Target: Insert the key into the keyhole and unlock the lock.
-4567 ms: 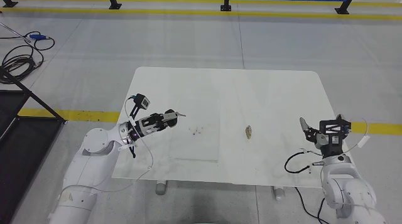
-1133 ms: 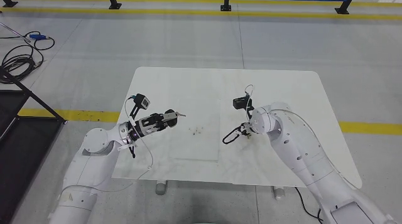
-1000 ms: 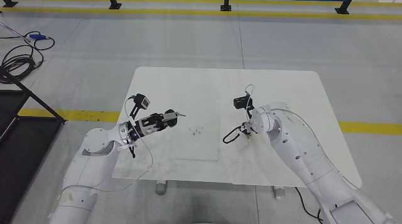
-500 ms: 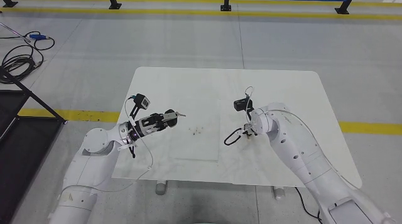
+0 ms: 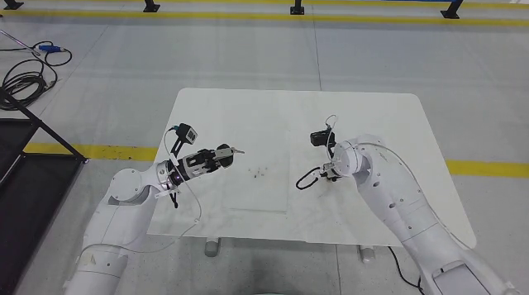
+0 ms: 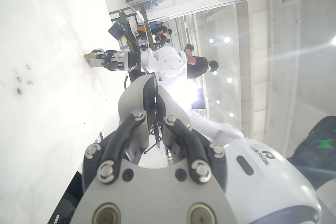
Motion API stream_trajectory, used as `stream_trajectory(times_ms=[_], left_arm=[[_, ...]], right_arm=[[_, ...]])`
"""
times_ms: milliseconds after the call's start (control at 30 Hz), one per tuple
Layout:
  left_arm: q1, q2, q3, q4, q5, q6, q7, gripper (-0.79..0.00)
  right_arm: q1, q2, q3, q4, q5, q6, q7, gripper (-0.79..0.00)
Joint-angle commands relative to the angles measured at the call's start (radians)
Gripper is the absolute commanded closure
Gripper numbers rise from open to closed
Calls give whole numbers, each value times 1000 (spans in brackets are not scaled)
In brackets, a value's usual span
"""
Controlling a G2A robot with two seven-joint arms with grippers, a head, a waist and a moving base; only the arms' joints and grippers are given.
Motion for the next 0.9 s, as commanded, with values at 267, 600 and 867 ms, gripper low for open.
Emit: stream_trajectory(times_ms=[267, 600, 867], left_arm=[[0, 0, 0, 0, 0, 0, 0, 0], [0, 0, 0, 0, 0, 0, 0, 0], [0, 0, 0, 0, 0, 0, 0, 0]], right_arm=[[-74, 41, 289, -25, 328, 66, 28, 0], [-302, 70, 548, -187, 760, 19, -76, 0], [-437, 80, 634, -330, 977, -54, -132, 0]])
